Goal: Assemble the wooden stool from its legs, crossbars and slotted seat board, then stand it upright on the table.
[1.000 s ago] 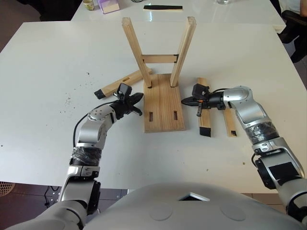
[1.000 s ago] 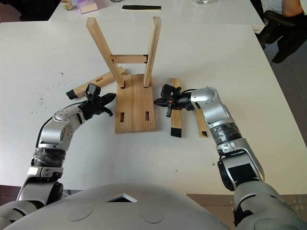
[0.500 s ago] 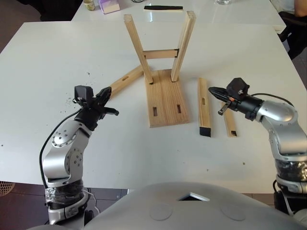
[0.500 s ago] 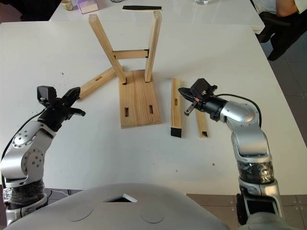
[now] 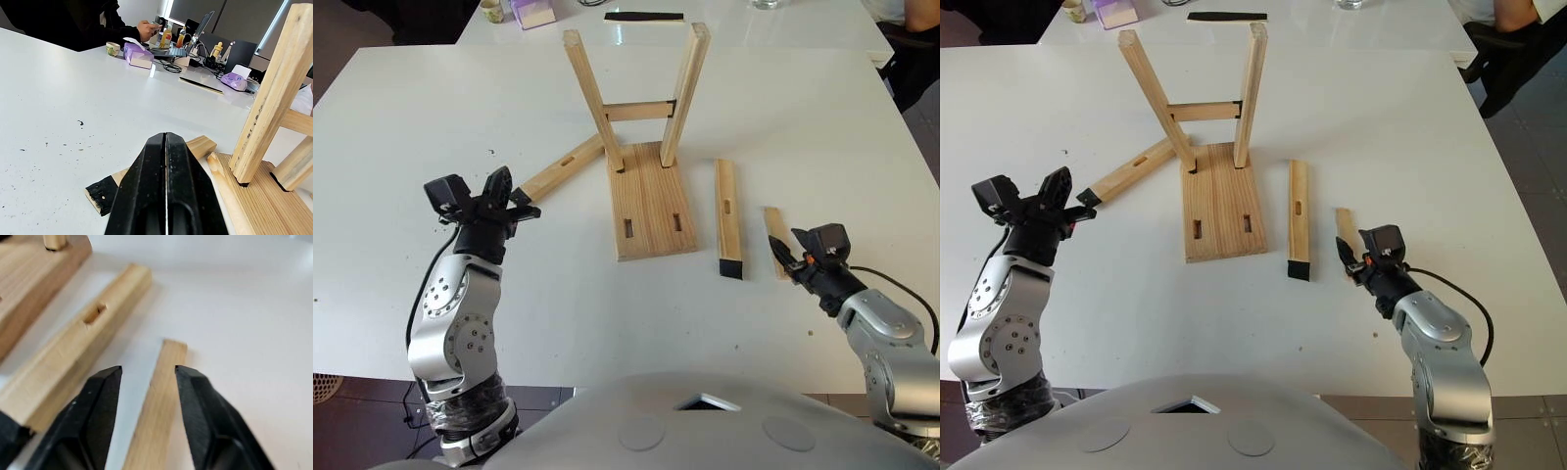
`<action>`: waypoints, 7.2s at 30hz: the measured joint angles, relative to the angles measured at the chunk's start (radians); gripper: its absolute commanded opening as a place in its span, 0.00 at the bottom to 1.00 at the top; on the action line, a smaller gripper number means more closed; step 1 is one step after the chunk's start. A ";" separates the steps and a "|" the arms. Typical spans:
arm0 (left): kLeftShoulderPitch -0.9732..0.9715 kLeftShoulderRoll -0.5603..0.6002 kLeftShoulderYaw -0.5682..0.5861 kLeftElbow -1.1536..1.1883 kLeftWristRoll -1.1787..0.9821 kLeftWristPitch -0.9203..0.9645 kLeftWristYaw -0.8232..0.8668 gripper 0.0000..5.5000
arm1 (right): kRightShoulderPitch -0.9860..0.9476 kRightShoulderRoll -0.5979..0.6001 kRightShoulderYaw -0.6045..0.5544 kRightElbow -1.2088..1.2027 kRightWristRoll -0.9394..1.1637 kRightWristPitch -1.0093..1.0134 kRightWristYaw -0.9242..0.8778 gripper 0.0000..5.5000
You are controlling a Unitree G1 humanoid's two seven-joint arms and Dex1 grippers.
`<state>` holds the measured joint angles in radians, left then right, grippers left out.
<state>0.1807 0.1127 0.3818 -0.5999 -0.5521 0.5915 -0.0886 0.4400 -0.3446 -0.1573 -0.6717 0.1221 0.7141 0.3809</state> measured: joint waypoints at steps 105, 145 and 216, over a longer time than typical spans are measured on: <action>-0.639 0.477 -0.210 0.169 -0.735 0.202 -0.574 0.24 | -1.309 -0.349 0.322 0.714 0.526 0.070 1.114 0.24; -0.782 0.574 -0.300 1.437 0.303 -0.657 -0.826 0.24 | -1.029 -0.147 0.207 0.832 0.247 -0.440 0.623 0.46; -0.723 0.647 -0.519 1.083 0.248 -0.592 -1.374 0.24 | -0.848 -0.055 0.218 0.745 0.227 -0.437 0.491 0.46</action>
<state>-0.5423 0.7594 -0.1372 0.4827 -0.3043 -0.0006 -1.4624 -0.4078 -0.4001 0.0604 0.0729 0.3494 0.2767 0.8718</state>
